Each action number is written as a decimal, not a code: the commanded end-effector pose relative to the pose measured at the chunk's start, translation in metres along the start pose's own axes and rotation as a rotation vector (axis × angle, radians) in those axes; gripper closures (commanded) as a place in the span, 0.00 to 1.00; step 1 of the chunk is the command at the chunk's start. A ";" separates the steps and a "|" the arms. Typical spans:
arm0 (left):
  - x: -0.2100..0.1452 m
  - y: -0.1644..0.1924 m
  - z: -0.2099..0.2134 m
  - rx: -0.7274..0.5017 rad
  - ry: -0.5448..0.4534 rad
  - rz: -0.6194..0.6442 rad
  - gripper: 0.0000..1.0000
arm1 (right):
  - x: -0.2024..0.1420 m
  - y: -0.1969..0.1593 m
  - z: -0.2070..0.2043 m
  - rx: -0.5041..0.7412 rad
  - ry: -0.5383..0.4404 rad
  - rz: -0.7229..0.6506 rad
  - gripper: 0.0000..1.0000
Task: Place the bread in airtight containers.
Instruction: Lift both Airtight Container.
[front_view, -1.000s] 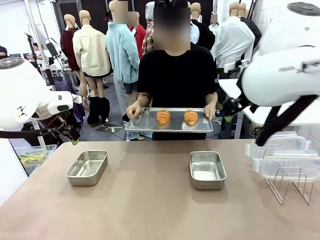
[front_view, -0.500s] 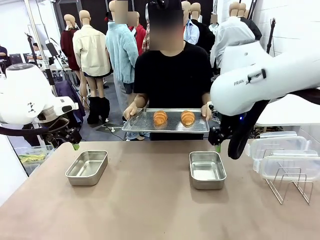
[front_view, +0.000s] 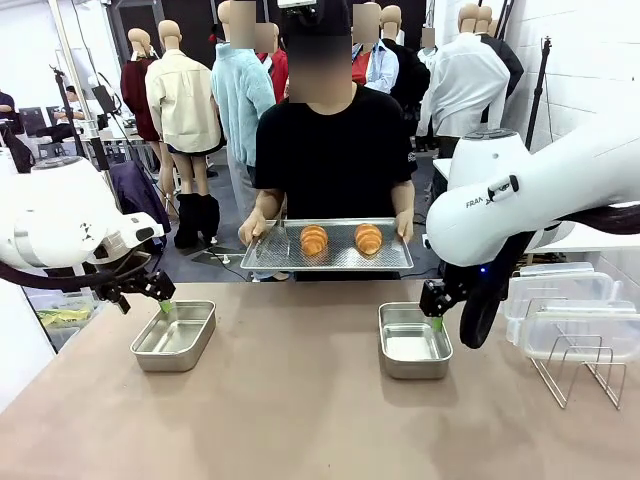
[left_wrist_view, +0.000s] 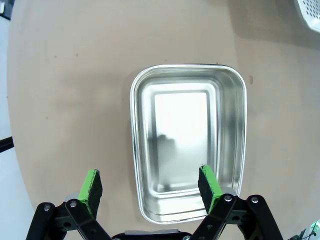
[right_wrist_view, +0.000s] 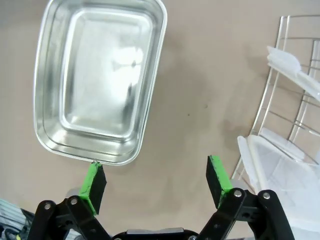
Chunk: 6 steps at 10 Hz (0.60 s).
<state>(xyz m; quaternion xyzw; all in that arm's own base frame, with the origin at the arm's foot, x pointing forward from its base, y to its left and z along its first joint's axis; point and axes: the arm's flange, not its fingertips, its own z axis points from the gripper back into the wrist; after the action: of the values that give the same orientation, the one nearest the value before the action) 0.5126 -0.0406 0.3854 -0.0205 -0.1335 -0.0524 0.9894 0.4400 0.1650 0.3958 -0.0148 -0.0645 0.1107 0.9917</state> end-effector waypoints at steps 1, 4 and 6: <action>-0.004 0.001 0.017 0.005 -0.012 -0.002 0.00 | -0.001 0.005 0.010 -0.012 0.016 0.020 0.00; 0.014 0.003 -0.019 -0.028 0.005 0.024 0.00 | 0.015 0.006 -0.021 0.025 0.054 -0.015 0.00; 0.017 0.003 -0.033 -0.026 0.025 0.034 0.00 | 0.019 0.014 -0.041 0.028 0.084 -0.047 0.00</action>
<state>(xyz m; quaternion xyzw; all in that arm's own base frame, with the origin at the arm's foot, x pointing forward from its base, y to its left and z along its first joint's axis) 0.5281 -0.0419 0.3593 -0.0252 -0.1173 -0.0461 0.9917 0.4514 0.1727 0.3619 -0.0116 -0.0259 0.1045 0.9941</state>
